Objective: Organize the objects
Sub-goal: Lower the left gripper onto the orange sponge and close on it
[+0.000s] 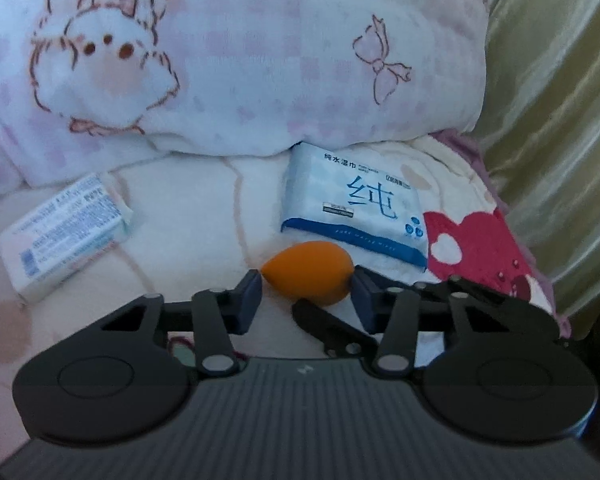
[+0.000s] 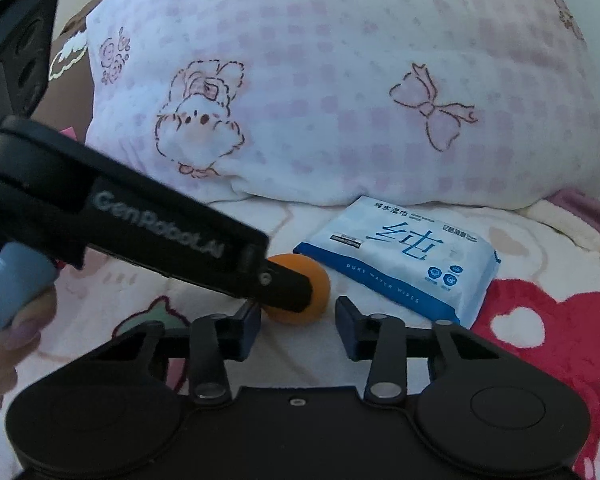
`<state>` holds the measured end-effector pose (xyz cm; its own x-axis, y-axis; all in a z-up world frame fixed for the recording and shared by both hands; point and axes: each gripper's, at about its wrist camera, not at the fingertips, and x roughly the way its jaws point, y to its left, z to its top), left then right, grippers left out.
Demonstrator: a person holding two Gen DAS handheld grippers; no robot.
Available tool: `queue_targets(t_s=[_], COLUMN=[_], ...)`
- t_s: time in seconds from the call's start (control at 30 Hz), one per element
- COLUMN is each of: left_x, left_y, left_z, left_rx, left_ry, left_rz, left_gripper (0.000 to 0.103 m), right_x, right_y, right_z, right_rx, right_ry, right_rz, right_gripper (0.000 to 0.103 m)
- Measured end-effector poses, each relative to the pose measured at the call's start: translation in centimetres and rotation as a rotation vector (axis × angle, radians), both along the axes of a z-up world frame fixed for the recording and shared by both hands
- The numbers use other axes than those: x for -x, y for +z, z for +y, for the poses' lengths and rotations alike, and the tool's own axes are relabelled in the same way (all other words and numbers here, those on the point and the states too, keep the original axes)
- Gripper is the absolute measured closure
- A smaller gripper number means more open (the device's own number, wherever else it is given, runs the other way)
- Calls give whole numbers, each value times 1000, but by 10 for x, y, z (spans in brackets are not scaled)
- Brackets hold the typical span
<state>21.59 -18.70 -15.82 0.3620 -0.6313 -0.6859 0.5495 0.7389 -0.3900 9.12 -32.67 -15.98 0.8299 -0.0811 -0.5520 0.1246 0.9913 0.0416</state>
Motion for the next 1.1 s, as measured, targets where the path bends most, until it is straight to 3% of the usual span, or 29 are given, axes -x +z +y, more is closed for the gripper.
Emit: queue_targets(t_s=[0.37, 0.57, 0.83, 1.1], left_x=[9, 22, 43, 67], left_y=[13, 20, 25, 33], left_z=[-10, -10, 7, 28], left_rx=[-27, -95, -147, -140], left_ry=[-22, -17, -4, -10], left_rz=[-56, -70, -36, -13], left_gripper=[64, 64, 65, 66], right_x=[3, 9, 20, 39], right_y=[7, 11, 17, 29], right_z=[3, 12, 26, 51], right_rx=[21, 24, -50, -28], right_ry=[-9, 12, 47, 73], right_rz=[-6, 8, 58, 96], right_gripper=[65, 66, 66, 66])
